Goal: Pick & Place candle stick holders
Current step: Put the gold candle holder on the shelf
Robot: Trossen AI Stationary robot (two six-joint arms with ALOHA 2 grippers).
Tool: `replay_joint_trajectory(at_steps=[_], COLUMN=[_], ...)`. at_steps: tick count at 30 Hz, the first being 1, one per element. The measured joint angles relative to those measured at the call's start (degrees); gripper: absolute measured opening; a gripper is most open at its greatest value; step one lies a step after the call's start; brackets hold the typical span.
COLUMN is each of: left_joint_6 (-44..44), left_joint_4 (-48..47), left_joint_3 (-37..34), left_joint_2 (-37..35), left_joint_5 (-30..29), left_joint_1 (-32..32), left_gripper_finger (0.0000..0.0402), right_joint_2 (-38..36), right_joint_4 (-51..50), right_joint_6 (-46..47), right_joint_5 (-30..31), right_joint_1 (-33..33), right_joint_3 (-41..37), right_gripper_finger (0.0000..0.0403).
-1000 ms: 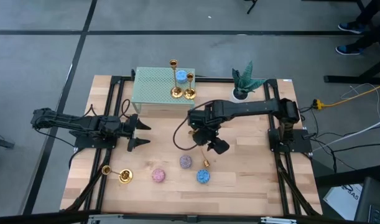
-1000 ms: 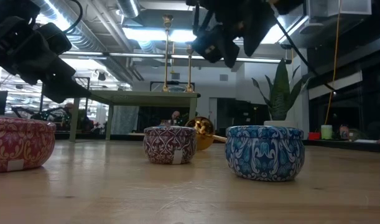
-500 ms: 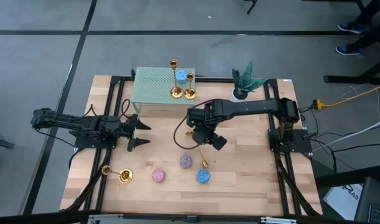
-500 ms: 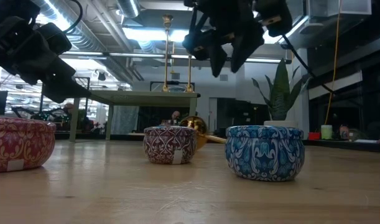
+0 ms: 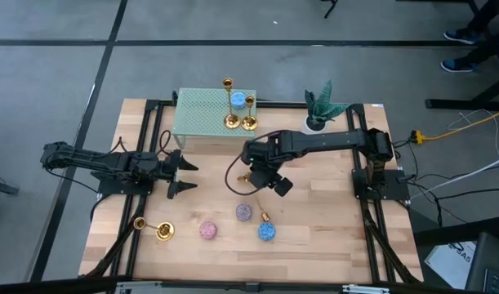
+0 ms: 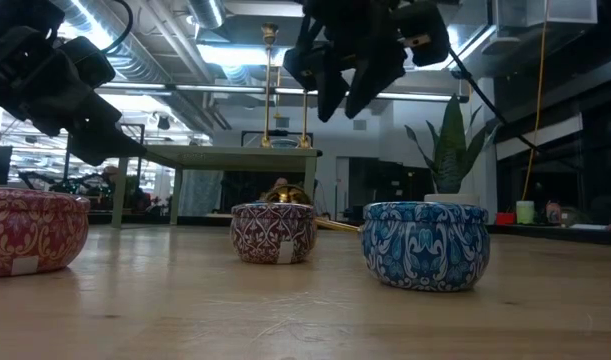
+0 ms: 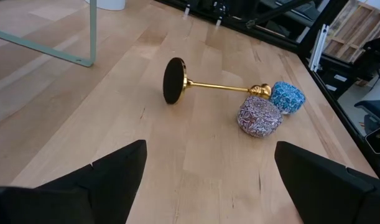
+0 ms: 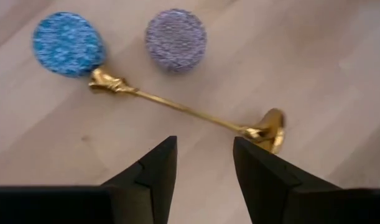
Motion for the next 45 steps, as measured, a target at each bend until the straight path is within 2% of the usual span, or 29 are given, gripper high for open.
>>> replay_joint_trajectory(at_steps=[4, 11, 25, 28, 32, 45], left_joint_6=[0.0, 0.0, 0.0, 0.0, 0.0, 0.0], left_joint_4=[0.0, 0.0, 0.0, 0.0, 0.0, 0.0], left_joint_3=[0.0, 0.0, 0.0, 0.0, 0.0, 0.0], left_joint_2=[0.0, 0.0, 0.0, 0.0, 0.0, 0.0], left_joint_5=[0.0, 0.0, 0.0, 0.0, 0.0, 0.0], left_joint_1=[0.0, 0.0, 0.0, 0.0, 0.0, 0.0], left_gripper_finger=[0.0354, 0.0353, 0.0354, 0.0352, 0.0354, 0.0353], right_joint_2=[0.0, 0.0, 0.0, 0.0, 0.0, 0.2], right_joint_4=[-1.5, -2.3, -2.9, -2.8, -1.3, 8.4], right_joint_6=[-2.0, -14.1, -19.6, -20.3, -13.7, 28.2], right_joint_5=[-2.6, -7.1, -7.3, -9.1, -9.8, -9.8], right_joint_1=[0.0, 0.0, 0.2, 0.2, 0.5, 0.6], right_joint_3=[0.0, -2.0, -2.2, -2.2, -2.2, -2.2], right_gripper_finger=[0.0157, 0.0156, 0.0155, 0.0155, 0.0155, 0.0155])
